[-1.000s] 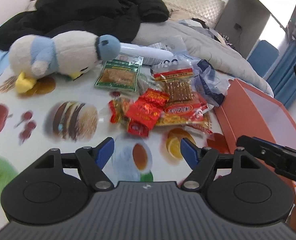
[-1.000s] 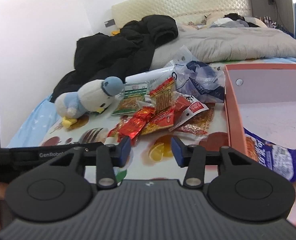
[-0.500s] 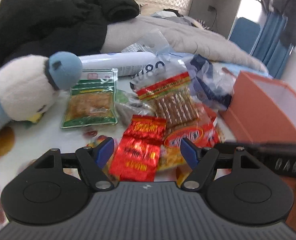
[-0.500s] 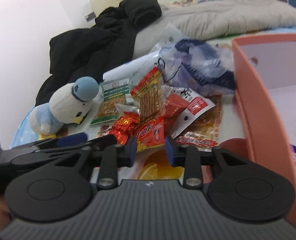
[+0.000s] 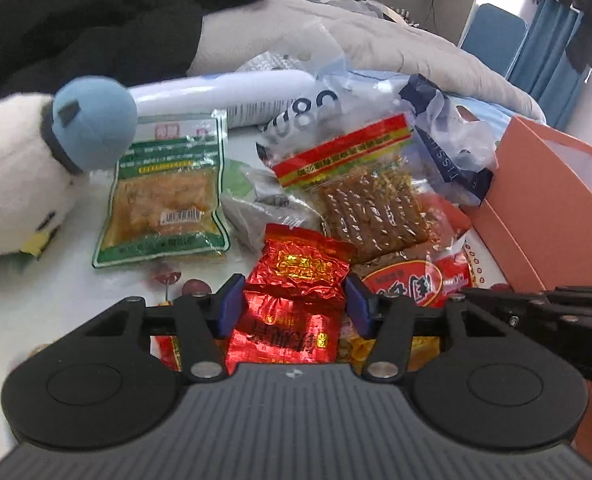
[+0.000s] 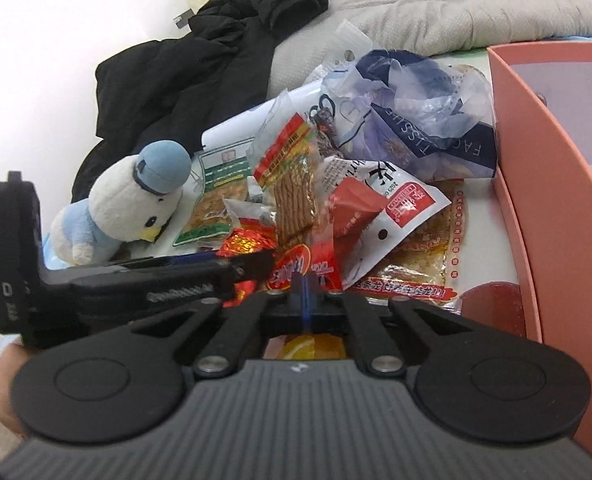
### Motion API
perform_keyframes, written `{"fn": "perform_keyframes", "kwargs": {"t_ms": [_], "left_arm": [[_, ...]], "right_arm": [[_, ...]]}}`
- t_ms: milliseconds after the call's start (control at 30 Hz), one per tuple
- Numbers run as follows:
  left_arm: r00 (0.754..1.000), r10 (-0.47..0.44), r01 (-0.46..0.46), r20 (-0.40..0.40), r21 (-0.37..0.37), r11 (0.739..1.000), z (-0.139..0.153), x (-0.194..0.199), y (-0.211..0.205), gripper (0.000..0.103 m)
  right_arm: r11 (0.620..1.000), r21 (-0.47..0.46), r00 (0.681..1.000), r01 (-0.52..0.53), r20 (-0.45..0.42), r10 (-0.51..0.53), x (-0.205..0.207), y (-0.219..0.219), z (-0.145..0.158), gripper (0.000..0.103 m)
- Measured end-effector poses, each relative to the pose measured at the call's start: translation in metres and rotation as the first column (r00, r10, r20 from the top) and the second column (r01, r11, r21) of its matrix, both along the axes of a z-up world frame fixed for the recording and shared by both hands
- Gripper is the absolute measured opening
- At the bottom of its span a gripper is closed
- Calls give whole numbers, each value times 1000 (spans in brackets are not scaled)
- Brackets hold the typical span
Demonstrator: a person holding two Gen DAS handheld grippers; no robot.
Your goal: Organize snacks
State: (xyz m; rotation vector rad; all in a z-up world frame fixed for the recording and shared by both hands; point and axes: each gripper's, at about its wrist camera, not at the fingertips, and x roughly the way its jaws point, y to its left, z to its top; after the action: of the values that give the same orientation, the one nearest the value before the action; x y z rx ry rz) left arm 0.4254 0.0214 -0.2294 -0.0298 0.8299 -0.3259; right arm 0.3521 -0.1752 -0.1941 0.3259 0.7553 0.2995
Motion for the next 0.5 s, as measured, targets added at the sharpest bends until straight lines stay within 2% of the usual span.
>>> {"fn": "perform_keyframes", "kwargs": {"t_ms": [200,433,500], "left_arm": [[1000,21,-21,18,-4,1000,22,-22,3,59],[995,100,-99,11,-88,991,47,-70,19,59],[994,112,-110,11,-89,990,49,-87,20,59]], "right_arm": [[1000,23,999,-20,27,20,-9,4,16,3],[999,11,996,-49,68,48,-37,9,39,3],[999,4,997,-46,68,46,-48,9,41,3]]}}
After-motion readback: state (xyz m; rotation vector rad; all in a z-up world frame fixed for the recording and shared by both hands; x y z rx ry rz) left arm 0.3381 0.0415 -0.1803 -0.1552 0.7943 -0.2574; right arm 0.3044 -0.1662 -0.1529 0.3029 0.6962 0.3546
